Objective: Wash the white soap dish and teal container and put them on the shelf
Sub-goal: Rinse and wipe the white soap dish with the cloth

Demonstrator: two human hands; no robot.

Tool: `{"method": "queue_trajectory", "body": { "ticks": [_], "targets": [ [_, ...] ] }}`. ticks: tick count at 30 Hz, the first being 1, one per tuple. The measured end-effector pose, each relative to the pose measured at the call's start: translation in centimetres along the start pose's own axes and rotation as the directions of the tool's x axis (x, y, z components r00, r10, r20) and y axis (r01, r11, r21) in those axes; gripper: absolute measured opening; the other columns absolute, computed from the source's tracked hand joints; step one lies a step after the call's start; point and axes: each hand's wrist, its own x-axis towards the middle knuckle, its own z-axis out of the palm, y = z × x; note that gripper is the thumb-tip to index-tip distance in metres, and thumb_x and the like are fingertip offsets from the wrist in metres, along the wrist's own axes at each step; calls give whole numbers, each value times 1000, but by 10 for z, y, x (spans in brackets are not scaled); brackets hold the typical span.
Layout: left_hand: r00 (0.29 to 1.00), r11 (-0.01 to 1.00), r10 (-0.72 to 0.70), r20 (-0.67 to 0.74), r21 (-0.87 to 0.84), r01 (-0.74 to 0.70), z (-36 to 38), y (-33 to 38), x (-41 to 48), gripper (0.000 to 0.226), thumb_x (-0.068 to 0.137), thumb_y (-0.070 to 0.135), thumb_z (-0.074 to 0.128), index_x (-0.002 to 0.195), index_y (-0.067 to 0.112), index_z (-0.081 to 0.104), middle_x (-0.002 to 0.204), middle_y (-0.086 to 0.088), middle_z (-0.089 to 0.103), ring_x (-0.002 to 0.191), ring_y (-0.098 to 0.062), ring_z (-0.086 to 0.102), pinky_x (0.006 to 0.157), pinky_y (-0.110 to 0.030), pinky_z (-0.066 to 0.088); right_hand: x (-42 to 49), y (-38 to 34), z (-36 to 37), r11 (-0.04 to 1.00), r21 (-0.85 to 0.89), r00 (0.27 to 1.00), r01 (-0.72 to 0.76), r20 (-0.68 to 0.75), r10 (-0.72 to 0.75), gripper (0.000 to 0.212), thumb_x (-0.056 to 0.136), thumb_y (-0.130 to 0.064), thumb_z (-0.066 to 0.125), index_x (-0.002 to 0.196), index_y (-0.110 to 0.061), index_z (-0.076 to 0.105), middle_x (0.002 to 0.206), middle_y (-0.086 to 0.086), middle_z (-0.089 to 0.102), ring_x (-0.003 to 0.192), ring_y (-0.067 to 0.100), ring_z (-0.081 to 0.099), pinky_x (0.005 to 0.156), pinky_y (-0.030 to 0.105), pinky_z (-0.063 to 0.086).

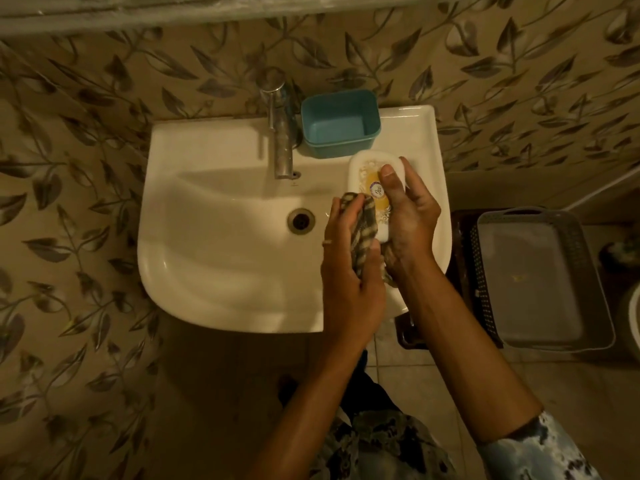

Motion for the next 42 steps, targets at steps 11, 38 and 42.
{"method": "queue_trajectory", "body": {
  "ticks": [11, 38, 42],
  "targets": [
    [1000, 1000, 16, -21, 15, -15, -20, -2, 5, 50, 95, 18, 47, 142, 28, 34, 155, 1, 28, 135, -2, 35, 104, -13, 39, -7, 7, 0, 996, -88, 989, -24, 142, 37, 25, 81, -16, 75, 104, -16, 65, 99, 18, 73, 88, 31, 72, 78, 46, 59],
    [940, 923, -298, -165, -301, 240, -54, -8, 18, 48, 80, 48, 57, 122, 28, 59, 121, 2, 64, 106, -13, 65, 87, -40, 56, -25, 12, -26, 966, -183, 906, 183, 413, -94, 19, 82, -8, 72, 98, -16, 68, 88, -10, 72, 84, 8, 71, 63, 18, 54],
    [960, 964, -261, 100, -33, 265, -79, -2, 34, 35, 91, 48, 49, 115, 29, 65, 106, -4, 70, 91, -22, 69, 71, -39, 57, -19, 4, -33, 952, -243, 832, 187, 554, -22, 18, 82, -5, 72, 95, -17, 68, 88, -14, 70, 83, 4, 69, 64, 15, 52]
  ]
}}
